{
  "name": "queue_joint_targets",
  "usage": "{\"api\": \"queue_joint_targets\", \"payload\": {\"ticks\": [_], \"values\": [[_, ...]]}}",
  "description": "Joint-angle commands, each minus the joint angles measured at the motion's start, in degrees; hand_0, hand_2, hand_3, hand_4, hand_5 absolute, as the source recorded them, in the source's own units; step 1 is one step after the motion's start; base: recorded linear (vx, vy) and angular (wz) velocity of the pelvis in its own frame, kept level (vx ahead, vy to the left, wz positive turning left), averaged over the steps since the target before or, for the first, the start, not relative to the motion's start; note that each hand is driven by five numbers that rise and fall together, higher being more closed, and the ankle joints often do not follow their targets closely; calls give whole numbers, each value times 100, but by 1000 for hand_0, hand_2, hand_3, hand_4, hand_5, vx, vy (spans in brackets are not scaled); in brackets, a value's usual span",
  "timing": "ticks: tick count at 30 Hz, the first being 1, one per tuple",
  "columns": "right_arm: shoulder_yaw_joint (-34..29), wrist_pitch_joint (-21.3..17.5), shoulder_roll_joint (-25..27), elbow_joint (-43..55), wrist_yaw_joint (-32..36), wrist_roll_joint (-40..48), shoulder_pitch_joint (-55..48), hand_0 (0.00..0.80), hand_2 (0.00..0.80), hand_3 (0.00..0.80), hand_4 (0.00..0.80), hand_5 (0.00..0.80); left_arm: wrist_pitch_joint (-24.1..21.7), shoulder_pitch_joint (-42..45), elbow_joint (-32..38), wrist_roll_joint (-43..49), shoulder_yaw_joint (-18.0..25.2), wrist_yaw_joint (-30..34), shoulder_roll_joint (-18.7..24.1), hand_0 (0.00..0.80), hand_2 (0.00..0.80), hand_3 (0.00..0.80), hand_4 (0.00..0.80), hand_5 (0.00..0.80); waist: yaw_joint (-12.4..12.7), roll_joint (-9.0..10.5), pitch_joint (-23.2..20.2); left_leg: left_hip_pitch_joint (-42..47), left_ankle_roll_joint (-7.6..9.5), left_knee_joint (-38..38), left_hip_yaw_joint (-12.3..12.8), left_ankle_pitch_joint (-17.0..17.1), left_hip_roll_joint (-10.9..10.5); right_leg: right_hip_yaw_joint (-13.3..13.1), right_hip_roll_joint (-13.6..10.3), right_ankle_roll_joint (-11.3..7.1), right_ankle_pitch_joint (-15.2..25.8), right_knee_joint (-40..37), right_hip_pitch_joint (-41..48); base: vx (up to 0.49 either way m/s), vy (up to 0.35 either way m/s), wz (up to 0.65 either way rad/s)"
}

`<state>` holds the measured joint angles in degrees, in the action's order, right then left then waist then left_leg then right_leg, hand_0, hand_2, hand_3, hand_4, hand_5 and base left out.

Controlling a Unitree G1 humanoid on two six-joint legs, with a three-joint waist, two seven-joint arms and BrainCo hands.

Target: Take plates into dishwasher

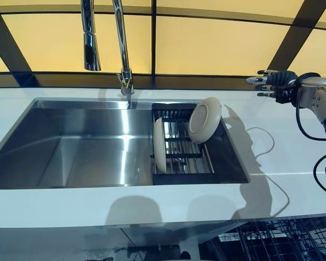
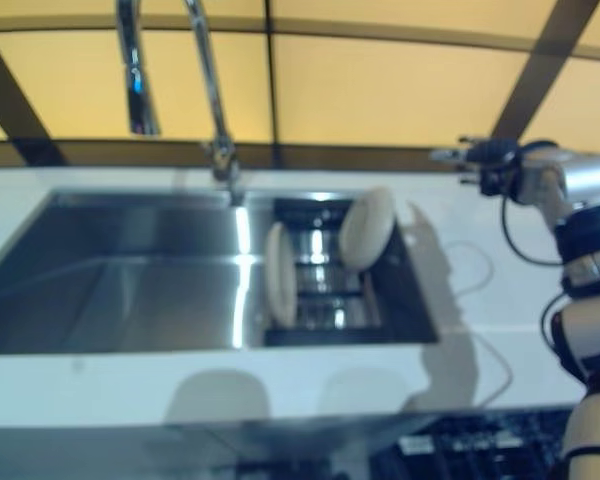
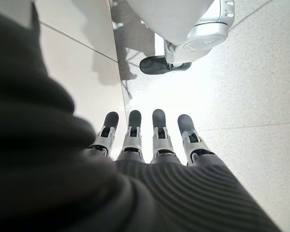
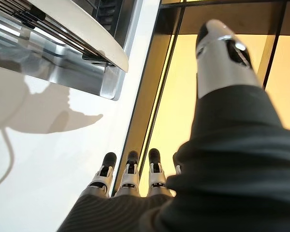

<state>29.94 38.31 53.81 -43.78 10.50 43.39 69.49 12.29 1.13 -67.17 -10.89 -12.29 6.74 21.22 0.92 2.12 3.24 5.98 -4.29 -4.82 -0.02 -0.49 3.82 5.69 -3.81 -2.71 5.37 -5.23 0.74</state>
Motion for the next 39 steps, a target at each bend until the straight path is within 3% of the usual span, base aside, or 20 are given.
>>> {"api": "queue_joint_targets", "payload": {"ticks": [1, 19, 39], "values": [[-71, -85, 156, -144, 81, -94, 404, 0, 0, 0, 0, 0, 96, -359, -281, -158, -366, 28, 196, 0, 0, 0, 0, 0, 150, 191, 110, -239, 14, -18, 213, 105, -169, 101, -240, -461, -115, 23, 203, 0, 0, 0], [-133, 176, -139, 1, -255, 175, 282, 0, 0, 0, 0, 0, 192, -398, -215, -237, -472, 49, 154, 0, 0, 0, 0, 0, 184, 150, 327, -321, -38, -18, 181, 158, -130, 84, -225, -442, -143, 23, 173, 0, 0, 0], [-53, 8, -277, 242, -471, 239, 304, 0, 0, 0, 0, 0, 225, -583, -115, -502, -511, -8, 153, 0, 0, 0, 0, 0, 179, 126, 764, -572, -49, -18, 135, 253, -130, 43, -212, -422, -78, 23, -67, -11, 4, 0]]}}
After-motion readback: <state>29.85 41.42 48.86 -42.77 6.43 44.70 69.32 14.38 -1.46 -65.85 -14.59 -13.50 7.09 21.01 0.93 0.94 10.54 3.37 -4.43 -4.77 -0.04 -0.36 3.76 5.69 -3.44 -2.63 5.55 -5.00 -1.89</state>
